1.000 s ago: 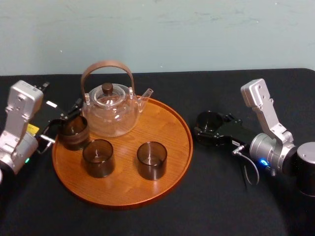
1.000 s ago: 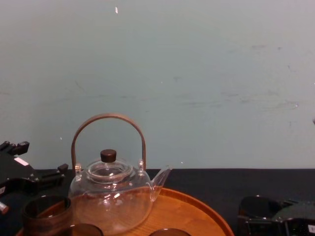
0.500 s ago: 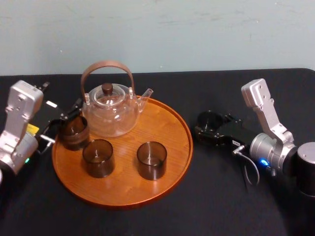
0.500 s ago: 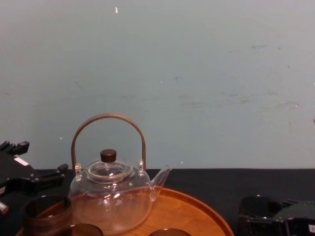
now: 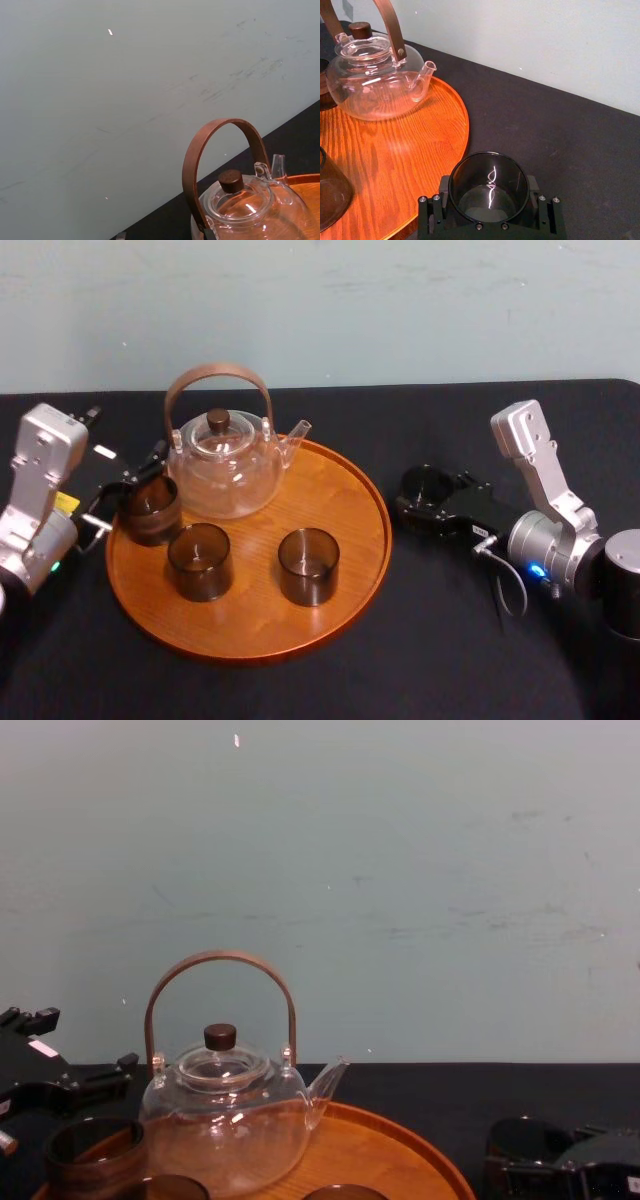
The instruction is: Pick up the glass from the table and place it on the tray.
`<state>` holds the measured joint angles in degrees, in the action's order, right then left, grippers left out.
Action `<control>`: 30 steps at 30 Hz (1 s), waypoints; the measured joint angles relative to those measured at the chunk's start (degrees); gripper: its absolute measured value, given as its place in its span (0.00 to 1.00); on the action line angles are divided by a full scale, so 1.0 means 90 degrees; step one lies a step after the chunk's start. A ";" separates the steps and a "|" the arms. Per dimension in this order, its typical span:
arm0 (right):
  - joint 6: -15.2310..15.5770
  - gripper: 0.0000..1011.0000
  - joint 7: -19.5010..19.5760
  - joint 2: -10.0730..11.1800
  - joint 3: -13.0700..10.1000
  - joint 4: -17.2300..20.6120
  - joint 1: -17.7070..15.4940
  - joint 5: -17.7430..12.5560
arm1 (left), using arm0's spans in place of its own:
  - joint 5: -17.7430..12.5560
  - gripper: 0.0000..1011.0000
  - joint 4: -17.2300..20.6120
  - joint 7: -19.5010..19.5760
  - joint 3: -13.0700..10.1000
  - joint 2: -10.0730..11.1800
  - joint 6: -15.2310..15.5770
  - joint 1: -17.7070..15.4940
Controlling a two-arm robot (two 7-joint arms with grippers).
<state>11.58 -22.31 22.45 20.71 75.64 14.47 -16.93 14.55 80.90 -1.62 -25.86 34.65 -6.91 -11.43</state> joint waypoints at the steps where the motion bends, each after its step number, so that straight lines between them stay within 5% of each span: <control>1: 0.0000 0.89 0.0000 0.0000 0.0000 0.0000 0.0000 0.0000 | 0.0000 0.99 0.0000 0.0000 0.0000 0.0000 0.0000 0.0000; 20: -0.0112 0.89 -0.0051 0.0008 -0.0047 0.0021 -0.0047 -0.0067 | 0.0000 0.99 0.0000 0.0000 0.0000 0.0000 0.0000 0.0000; 30: -0.0275 0.89 -0.0041 0.0081 -0.0150 0.0393 -0.0201 -0.0140 | 0.0000 0.99 0.0000 0.0000 0.0000 0.0000 0.0000 0.0000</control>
<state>9.11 -22.69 23.18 19.37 79.18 12.66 -18.19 14.55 80.90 -1.62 -25.86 34.65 -6.91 -11.43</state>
